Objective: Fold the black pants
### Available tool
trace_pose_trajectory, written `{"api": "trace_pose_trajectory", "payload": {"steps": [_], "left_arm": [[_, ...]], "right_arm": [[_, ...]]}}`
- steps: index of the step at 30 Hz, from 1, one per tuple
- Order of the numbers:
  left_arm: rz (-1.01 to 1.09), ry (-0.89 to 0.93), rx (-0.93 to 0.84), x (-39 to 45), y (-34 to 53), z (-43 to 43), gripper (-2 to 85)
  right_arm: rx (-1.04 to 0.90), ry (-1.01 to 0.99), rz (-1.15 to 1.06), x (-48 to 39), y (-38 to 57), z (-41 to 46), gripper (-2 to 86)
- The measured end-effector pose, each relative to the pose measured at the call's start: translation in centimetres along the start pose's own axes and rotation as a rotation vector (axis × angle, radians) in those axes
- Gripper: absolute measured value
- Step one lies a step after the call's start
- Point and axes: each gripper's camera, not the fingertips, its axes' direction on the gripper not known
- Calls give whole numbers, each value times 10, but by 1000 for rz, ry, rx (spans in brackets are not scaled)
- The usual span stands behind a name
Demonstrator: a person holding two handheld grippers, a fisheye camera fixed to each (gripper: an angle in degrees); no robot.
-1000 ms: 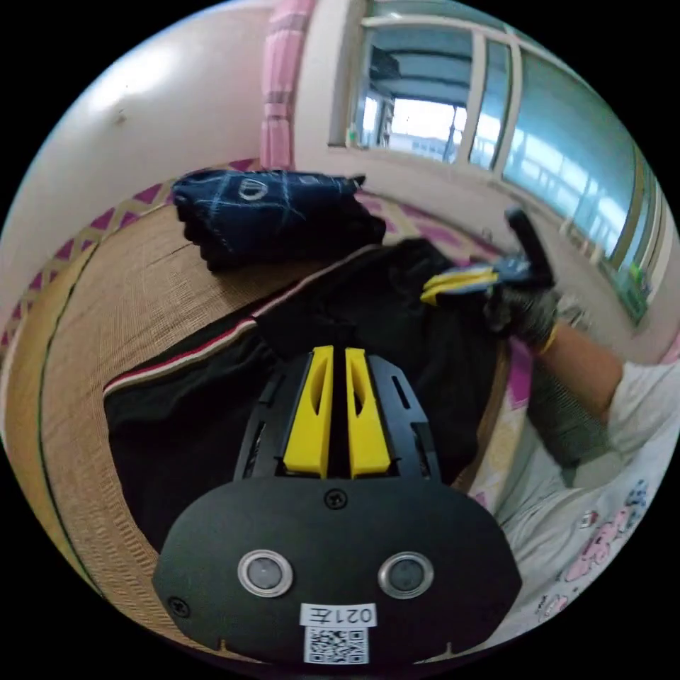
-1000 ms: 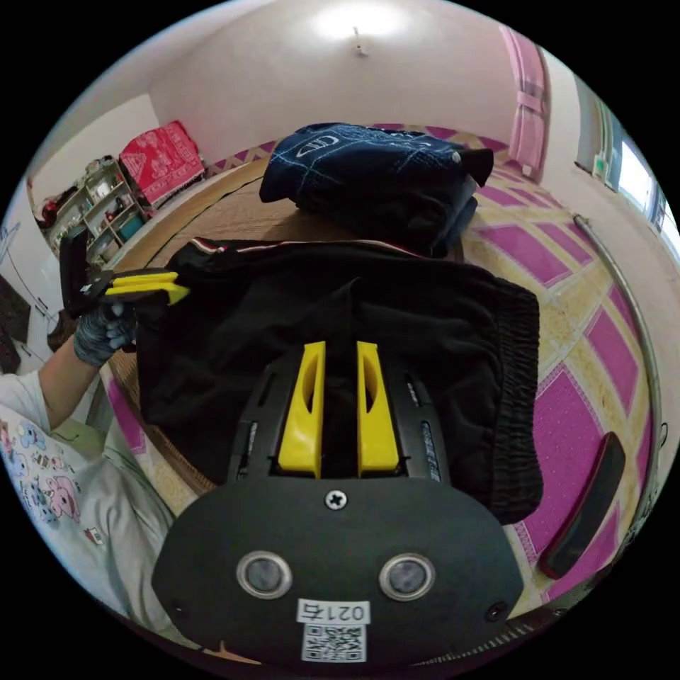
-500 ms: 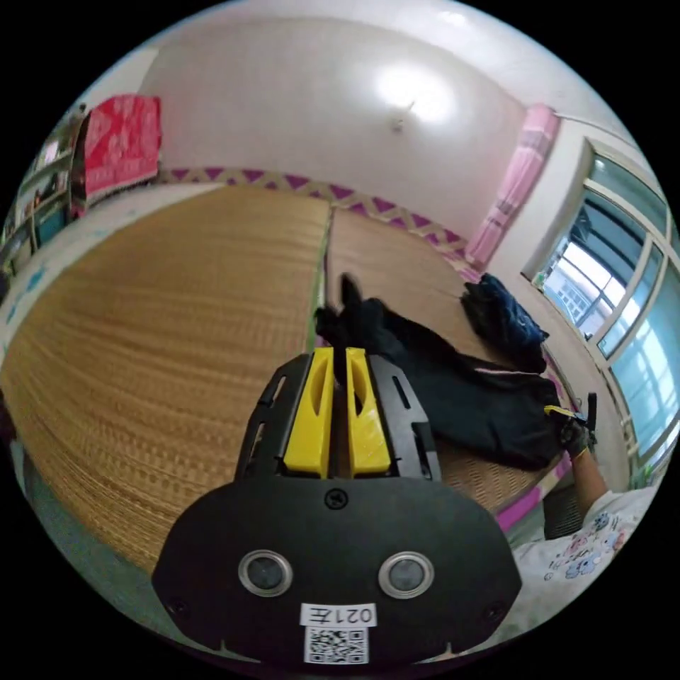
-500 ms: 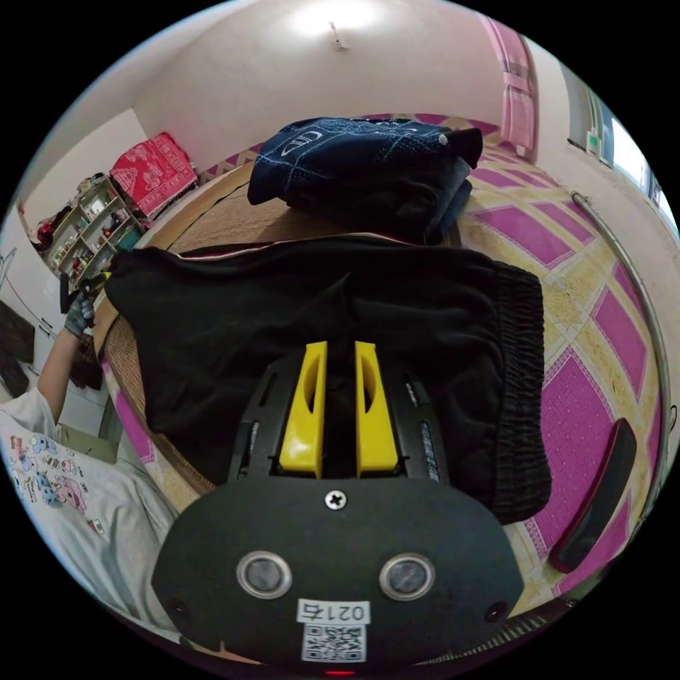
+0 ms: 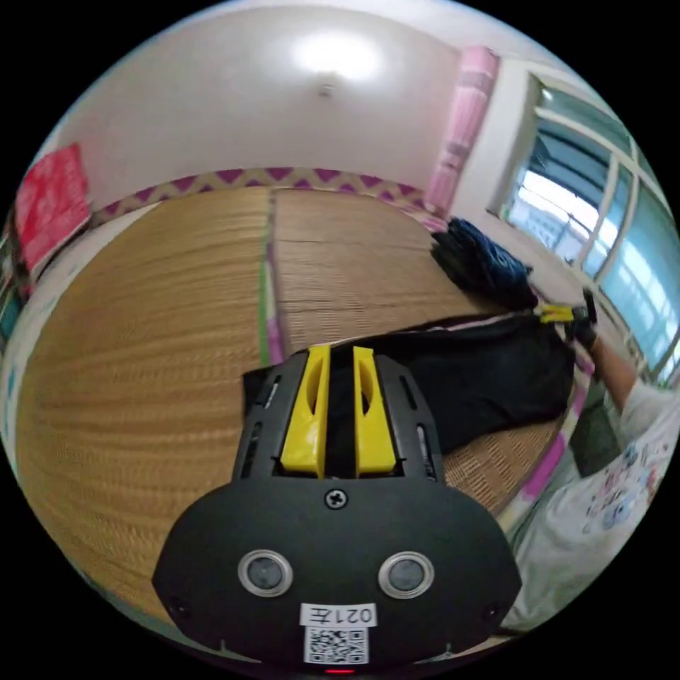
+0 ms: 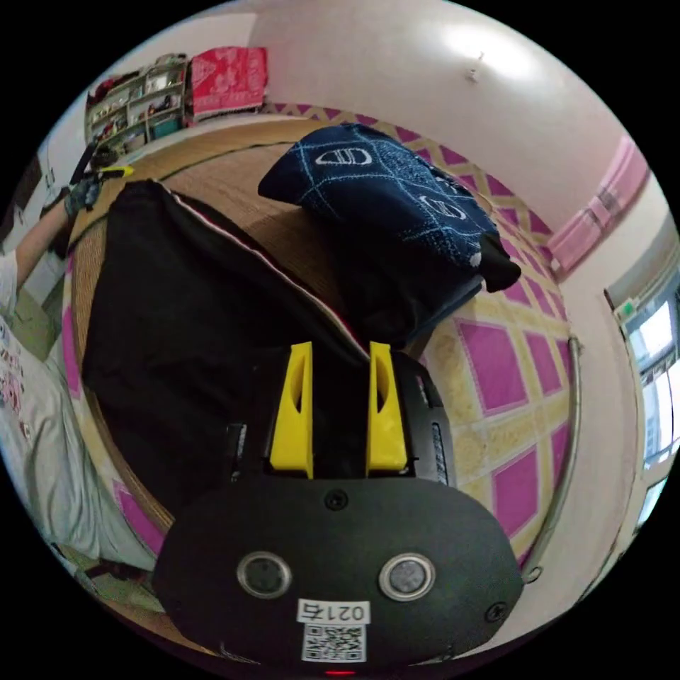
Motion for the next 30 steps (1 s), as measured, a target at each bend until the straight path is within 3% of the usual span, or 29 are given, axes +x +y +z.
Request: {"api": "trace_pose_trajectory", "payload": {"steps": [6, 10, 13, 19, 24, 30], "left_arm": [[321, -26, -206, 42, -37, 62, 109], [351, -5, -255, 35, -44, 76, 89], [386, 72, -356, 30, -41, 85, 7], [364, 93, -107, 22, -22, 14, -8], [422, 169, 167, 39, 47, -121, -9], [382, 255, 149, 53, 168, -193, -9]], "right_arm": [[-224, -189, -84, 25, -21, 24, 59], [-22, -240, -23, 43, -4, -21, 1], [8, -244, -17, 43, 7, -35, -5], [65, -201, -14, 30, 25, -77, -4], [230, -206, -50, -9, 87, -175, -3], [275, -331, -98, -89, 212, -233, -5]]}}
